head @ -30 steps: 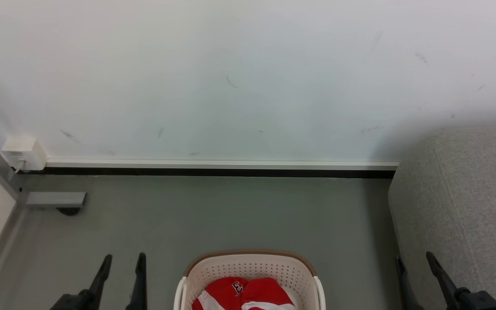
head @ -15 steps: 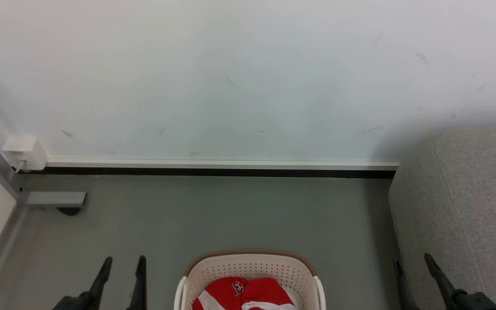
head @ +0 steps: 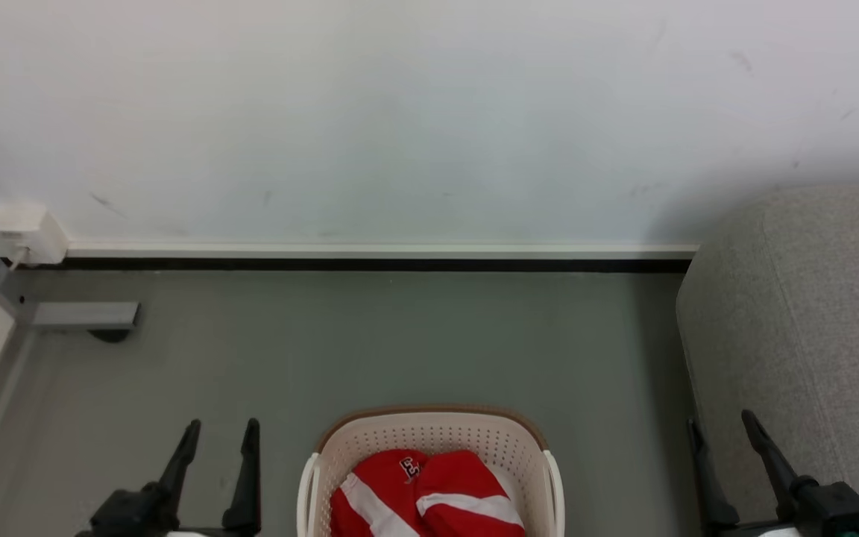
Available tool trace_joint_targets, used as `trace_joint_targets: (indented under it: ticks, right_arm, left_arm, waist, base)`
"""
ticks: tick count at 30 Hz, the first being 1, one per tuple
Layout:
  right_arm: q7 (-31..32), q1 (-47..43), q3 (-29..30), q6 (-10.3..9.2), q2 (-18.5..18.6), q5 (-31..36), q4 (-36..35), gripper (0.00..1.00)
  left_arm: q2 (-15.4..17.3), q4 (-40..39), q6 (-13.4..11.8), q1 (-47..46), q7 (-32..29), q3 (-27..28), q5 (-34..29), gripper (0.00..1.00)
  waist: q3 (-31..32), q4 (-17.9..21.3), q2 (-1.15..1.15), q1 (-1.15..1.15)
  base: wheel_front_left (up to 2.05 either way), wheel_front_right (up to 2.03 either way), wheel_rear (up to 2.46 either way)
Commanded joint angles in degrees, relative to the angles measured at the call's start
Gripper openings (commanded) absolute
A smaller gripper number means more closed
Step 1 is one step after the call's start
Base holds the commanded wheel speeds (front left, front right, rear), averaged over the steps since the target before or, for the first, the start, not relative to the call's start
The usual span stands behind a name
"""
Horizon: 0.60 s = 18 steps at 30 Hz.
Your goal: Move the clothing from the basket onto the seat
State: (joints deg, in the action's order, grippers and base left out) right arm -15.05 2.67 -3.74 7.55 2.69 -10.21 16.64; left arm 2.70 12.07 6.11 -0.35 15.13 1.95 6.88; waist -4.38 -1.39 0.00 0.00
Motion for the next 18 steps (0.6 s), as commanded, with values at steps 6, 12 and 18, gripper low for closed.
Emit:
trace_joint_targets:
  ticks: [6, 12, 18]
  right_arm:
    - [-0.20, 4.18, 1.42, -0.12, 0.34, 1.24, -1.52, 1.00]
    - [-0.19, 9.04, 2.85, -0.12, 0.32, 2.04, -3.56, 1.00]
    - [-0.19, 14.16, 3.40, -0.12, 0.32, 2.87, -5.56, 1.00]
  left_arm:
    - [0.30, 1.33, 0.93, -5.86, 0.04, -3.83, -0.10, 1.00]
    - [1.03, 7.48, 1.41, -14.29, 0.04, -11.81, -0.01, 1.00]
    - [3.11, 17.81, 1.32, -25.36, 0.04, -21.51, 1.90, 1.00]
  waist:
    - [-9.77, 0.32, 0.00, 0.00]
    - [-19.05, 0.66, 0.00, 0.00]
    - [-27.92, 1.56, 0.00, 0.00]
  base:
    - [0.00, 0.00, 0.00]
    - [0.00, 0.00, 0.00]
    - [0.00, 0.00, 0.00]
